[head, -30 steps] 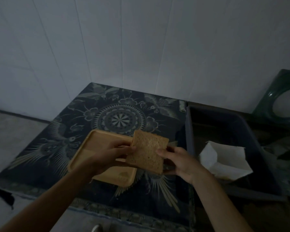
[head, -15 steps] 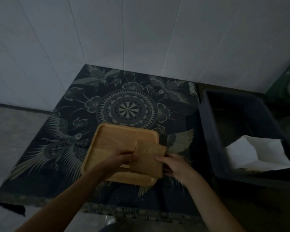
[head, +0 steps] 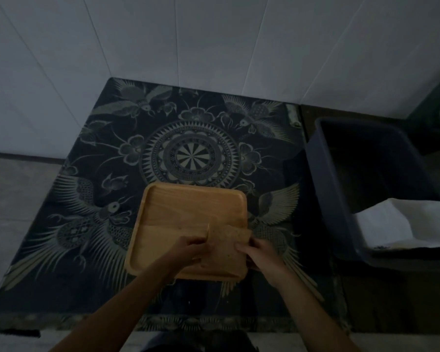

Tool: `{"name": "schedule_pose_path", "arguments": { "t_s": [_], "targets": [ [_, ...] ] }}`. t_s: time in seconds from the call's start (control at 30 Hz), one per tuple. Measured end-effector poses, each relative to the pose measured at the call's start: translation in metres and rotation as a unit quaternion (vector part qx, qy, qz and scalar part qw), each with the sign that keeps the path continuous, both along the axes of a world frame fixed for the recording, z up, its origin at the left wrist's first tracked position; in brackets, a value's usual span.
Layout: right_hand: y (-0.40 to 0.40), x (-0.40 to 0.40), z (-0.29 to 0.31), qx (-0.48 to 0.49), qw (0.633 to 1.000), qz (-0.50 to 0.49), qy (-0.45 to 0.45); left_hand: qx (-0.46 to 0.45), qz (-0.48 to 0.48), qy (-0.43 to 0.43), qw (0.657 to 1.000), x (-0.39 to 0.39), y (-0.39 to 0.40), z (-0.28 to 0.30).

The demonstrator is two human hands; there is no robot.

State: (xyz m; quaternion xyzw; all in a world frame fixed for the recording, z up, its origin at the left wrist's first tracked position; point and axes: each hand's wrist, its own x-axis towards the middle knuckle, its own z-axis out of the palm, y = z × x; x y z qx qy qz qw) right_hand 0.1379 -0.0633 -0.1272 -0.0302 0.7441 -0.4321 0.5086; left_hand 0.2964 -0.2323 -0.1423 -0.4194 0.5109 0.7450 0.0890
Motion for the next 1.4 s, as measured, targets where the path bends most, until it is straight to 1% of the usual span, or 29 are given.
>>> {"name": "schedule_pose_path", "arguments": {
  "t_s": [0.2, 0.37, 0.47, 0.57, 0.7, 0.83, 1.03, 1.23, 1.4],
  "targets": [
    [0.002, -0.009, -0.008, -0.013, 1.000, 0.008, 0.001, -0.023, 0.006, -0.027, 0.999, -0.007, 0.003, -0.004],
    [0.003, -0.011, -0.014, -0.011, 0.999, 0.031, 0.042, -0.037, 0.008, -0.053, 0.998, -0.010, 0.004, -0.003],
    [0.007, -0.011, -0.014, -0.031, 0.996, 0.027, 0.080, -0.066, 0.005, -0.062, 0.996, -0.014, 0.003, 0.002],
    [0.010, -0.010, -0.018, -0.042, 0.993, 0.010, 0.108, -0.101, 0.037, -0.071, 0.992, -0.019, 0.008, 0.002],
    [0.011, -0.009, -0.021, -0.054, 0.994, -0.018, 0.088, -0.156, 0.048, -0.072, 0.984, -0.020, 0.018, 0.001],
    [0.012, -0.009, -0.023, -0.050, 0.993, -0.016, 0.104, -0.180, 0.053, -0.072, 0.980, -0.016, 0.022, 0.003],
    [0.014, -0.003, -0.019, -0.059, 0.987, 0.009, 0.152, -0.167, 0.064, -0.064, 0.982, -0.012, 0.021, 0.013],
    [0.005, 0.006, -0.013, -0.068, 0.989, 0.004, 0.135, -0.113, 0.089, -0.065, 0.987, 0.001, 0.010, 0.024],
    [-0.019, 0.026, -0.008, -0.070, 0.992, -0.015, 0.108, -0.060, 0.100, -0.060, 0.991, 0.017, -0.012, 0.028]
  ]
}}
